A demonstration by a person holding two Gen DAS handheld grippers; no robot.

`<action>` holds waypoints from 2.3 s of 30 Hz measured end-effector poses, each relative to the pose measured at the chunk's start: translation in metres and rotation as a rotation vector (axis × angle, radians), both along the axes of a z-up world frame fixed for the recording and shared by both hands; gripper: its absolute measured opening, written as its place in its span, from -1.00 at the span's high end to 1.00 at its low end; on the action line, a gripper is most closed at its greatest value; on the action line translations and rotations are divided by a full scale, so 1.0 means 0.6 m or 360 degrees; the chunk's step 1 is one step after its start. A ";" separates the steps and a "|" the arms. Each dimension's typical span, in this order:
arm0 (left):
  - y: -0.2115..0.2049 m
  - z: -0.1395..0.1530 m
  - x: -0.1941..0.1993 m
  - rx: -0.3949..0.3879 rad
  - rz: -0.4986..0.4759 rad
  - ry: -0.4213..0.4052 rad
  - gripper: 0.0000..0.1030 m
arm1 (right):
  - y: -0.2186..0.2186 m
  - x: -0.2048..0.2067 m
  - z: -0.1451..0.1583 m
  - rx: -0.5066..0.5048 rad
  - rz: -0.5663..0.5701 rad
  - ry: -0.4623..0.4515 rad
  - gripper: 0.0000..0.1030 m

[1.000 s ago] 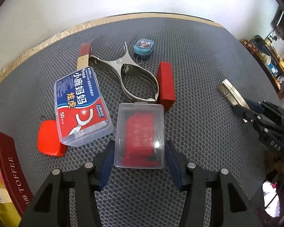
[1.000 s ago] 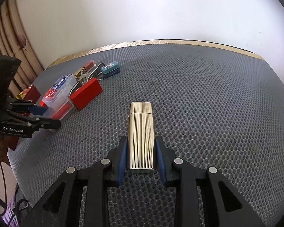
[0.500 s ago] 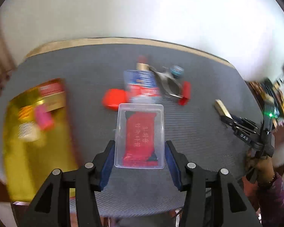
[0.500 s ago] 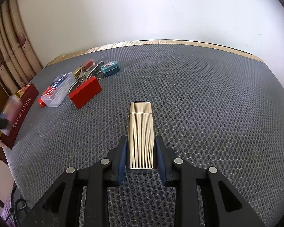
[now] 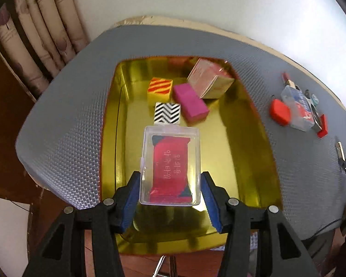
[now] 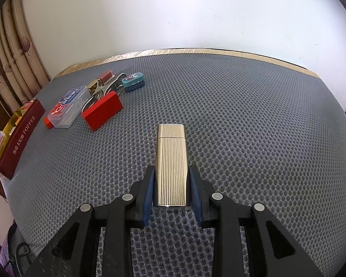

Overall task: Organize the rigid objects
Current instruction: 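Carry the clear red-card box into the tin and release it with the left gripper, then carry the gold lighter toward the tin with the right gripper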

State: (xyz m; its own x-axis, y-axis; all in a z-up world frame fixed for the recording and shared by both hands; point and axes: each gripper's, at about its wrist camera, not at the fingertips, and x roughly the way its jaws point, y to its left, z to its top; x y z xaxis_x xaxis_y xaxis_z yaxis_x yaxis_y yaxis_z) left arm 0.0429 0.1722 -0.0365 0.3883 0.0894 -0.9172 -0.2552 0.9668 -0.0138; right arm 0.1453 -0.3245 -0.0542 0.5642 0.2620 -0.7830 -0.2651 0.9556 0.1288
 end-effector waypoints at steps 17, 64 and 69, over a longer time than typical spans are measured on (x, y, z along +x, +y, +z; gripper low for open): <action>0.023 -0.034 0.059 0.0105 0.0038 0.0016 -0.04 | 0.003 0.004 0.001 -0.0013 0.0001 -0.0002 0.48; 0.034 0.071 -0.147 0.0187 0.0331 -0.0388 -0.04 | 0.132 -0.041 0.104 0.0200 0.0031 0.0177 0.47; 0.046 0.072 -0.154 0.0207 0.0432 -0.0393 -0.04 | 0.270 -0.053 0.178 0.0371 0.0338 0.0139 0.47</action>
State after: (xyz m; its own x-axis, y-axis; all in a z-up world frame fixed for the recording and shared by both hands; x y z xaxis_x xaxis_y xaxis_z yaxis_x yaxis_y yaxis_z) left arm -0.0492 0.1998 0.0069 0.5422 0.3285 -0.7734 -0.5061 0.8624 0.0115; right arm 0.1133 -0.1622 0.0526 0.4113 0.5446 -0.7309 -0.4336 0.8222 0.3686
